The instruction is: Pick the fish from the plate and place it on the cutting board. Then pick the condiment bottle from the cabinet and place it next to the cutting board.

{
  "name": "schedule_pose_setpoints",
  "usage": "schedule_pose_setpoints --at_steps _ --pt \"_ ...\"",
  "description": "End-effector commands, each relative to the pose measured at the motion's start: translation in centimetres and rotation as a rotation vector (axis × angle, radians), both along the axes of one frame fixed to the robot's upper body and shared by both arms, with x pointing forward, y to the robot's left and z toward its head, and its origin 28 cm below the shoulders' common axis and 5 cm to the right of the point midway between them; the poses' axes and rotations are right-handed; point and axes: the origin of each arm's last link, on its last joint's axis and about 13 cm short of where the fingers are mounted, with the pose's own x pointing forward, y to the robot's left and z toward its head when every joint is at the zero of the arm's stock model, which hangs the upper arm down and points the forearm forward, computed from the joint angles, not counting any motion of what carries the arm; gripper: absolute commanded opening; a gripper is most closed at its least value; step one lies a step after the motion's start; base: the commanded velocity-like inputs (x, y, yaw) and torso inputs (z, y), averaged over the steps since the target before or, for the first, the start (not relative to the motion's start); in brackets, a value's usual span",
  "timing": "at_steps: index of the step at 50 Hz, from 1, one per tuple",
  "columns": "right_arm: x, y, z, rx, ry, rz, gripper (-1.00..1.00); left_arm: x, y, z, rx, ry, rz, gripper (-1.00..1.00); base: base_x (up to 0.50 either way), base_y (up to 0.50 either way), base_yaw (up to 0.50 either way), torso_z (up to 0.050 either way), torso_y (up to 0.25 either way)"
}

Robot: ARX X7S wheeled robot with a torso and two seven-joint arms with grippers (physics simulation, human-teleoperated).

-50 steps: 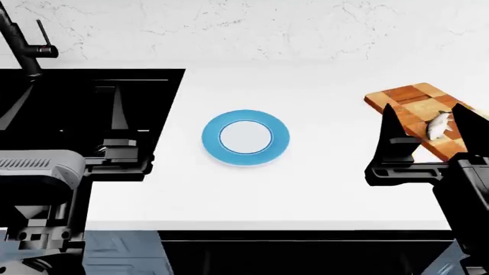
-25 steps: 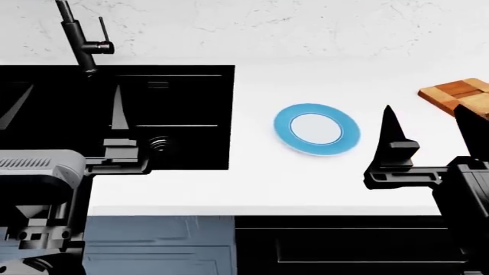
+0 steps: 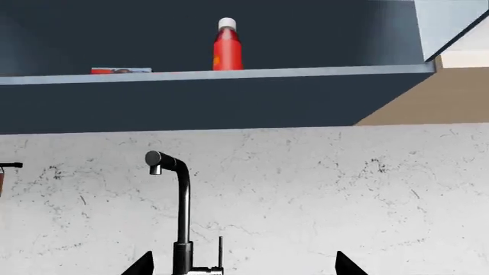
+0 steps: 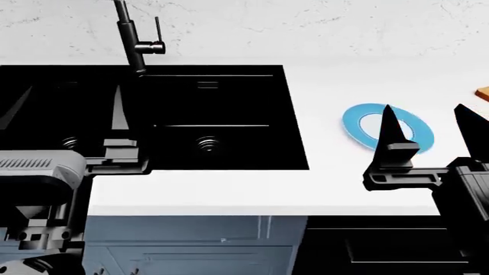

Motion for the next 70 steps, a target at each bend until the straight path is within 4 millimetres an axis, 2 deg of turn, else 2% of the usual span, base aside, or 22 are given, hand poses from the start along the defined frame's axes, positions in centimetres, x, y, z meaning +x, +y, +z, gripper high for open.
schedule_pose_setpoints --at_steps 1,46,58,60,63,67,70 --pt "0.0 0.1 0.0 -0.004 -0.005 0.001 1.0 0.0 0.0 0.0 0.0 0.0 0.0 1.0 0.0 0.5 0.0 0.0 0.0" --pt "-0.3 0.1 0.3 -0.005 -0.021 -0.001 1.0 0.1 -0.1 -0.1 0.001 0.006 -0.008 1.0 0.03 0.5 0.0 0.0 0.0" --pt "-0.7 -0.2 0.6 0.027 -0.037 -0.005 1.0 0.1 -0.8 0.7 -0.034 0.039 -0.052 1.0 0.05 0.5 0.0 0.0 0.0" --pt "-0.7 -0.4 0.8 0.049 -0.04 -0.012 1.0 0.9 -1.3 1.7 -0.093 0.07 -0.02 1.0 0.14 0.25 0.0 0.0 0.0" --pt "-1.1 -0.5 1.3 0.065 -0.048 -0.014 1.0 3.5 -2.5 3.7 -0.142 0.09 0.033 1.0 0.0 0.0 0.0 0.0 0.0" --pt "-1.6 -0.5 2.1 0.064 -0.065 -0.012 1.0 8.8 -3.6 6.7 -0.18 0.153 0.033 1.0 0.0 0.0 0.0 0.0 0.0" --pt "-2.0 -0.3 2.8 0.054 -0.079 -0.011 1.0 12.7 -3.9 8.2 -0.148 0.202 0.056 1.0 0.0 0.0 0.0 0.0 0.0"
